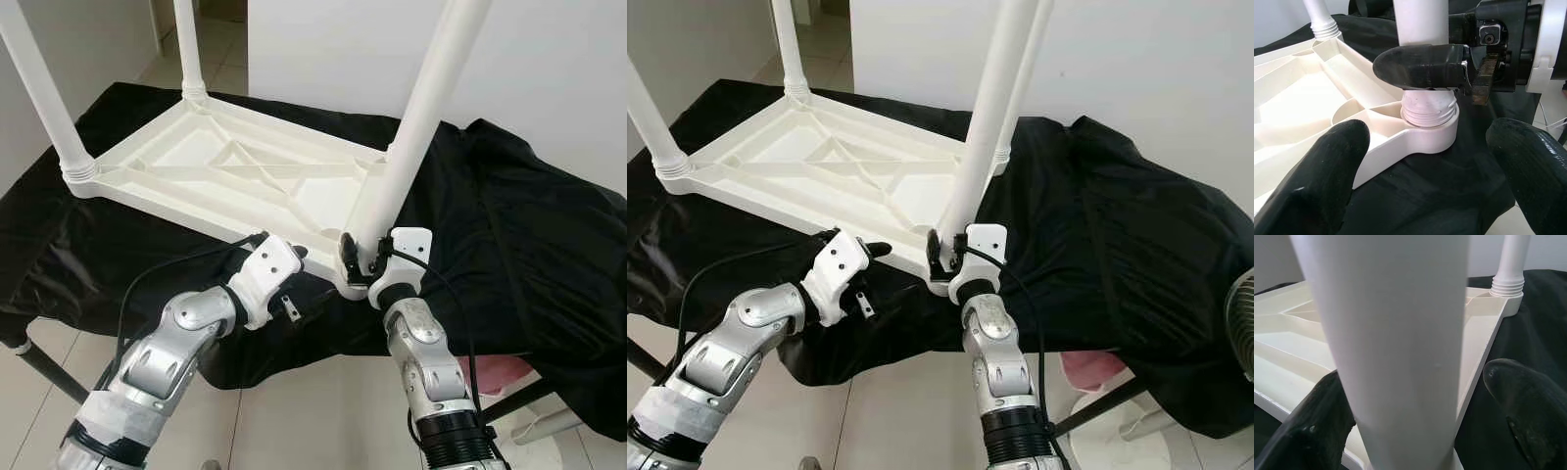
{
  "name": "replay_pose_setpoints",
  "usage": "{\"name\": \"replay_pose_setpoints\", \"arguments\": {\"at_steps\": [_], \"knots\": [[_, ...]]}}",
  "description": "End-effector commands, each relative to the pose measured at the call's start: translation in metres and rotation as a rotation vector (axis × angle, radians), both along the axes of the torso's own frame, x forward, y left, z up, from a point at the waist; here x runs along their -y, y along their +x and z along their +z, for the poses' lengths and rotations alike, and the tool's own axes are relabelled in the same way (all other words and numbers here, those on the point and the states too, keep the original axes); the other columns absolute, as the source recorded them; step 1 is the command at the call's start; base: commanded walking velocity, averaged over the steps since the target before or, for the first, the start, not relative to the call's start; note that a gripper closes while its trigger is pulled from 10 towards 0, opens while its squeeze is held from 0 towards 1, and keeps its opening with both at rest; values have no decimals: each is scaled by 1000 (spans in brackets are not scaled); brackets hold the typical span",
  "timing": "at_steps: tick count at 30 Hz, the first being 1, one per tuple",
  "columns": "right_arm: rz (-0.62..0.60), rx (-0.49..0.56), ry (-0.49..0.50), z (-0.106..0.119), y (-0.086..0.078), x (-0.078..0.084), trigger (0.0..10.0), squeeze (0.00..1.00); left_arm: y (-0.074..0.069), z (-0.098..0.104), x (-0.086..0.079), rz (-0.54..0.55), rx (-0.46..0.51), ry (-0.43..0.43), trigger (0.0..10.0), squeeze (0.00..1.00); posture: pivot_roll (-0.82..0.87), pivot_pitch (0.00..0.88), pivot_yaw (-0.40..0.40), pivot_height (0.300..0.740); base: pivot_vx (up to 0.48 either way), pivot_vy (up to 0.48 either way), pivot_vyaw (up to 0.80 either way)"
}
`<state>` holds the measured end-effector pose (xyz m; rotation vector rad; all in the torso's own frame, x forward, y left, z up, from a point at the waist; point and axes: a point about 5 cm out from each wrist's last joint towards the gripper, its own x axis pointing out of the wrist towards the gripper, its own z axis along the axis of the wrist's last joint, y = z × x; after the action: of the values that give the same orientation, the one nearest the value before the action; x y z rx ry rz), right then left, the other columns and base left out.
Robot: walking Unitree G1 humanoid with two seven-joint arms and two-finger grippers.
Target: Building children table
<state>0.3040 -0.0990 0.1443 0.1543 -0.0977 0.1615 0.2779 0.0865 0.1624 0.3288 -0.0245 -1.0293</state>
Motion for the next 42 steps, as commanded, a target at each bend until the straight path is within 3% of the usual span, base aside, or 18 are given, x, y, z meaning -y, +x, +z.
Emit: {"name": "replay_pose_setpoints", "arguments": {"at_steps": [1, 10, 11, 12, 13, 14, 15, 35, 42], "knots": [[74, -13, 28, -6, -2, -2, 10000, 1000, -3, -1, 4, -43, 6, 21, 10000, 0, 15, 10, -72, 740, 0, 0, 0], [227, 18, -24, -4, 0, 9, 10000, 1000, -1, 1, 4, -32, 25, 26, 10000, 0, 24, 20, -78, 740, 0, 0, 0], [231, 24, -37, -4, 1, 12, 10000, 710, -1, 1, 4, -26, 27, 22, 10000, 0, 26, 23, -80, 740, 0, 0, 0], [231, 24, -37, -4, 1, 12, 10000, 710, -1, 1, 4, -26, 27, 22, 10000, 0, 26, 23, -80, 740, 0, 0, 0], [232, 28, -46, -4, 2, 13, 10000, 467, -1, 1, 3, -23, 27, 19, 10000, 0, 28, 25, -80, 740, 0, 0, 0], [240, 31, -46, -3, 2, 15, 10000, 98, -1, 2, 3, -16, 27, 16, 10000, 0, 30, 26, -82, 740, 0, 0, 0], [246, 33, -45, -3, 2, 16, 10000, 0, -1, 2, 2, -12, 26, 14, 10000, 0, 30, 26, -82, 740, 0, 0, 0], [437, 49, -130, -9, 0, 29, 10000, 0, -6, 2, -4, -28, 25, 33, 10000, 0, 27, 39, -64, 740, 0, 0, 0], [513, 62, -175, -7, 17, 36, 10000, 0, -8, 0, -1, -87, 20, 51, 10000, 0, 30, 37, -68, 740, 0, 0, 0]]}}
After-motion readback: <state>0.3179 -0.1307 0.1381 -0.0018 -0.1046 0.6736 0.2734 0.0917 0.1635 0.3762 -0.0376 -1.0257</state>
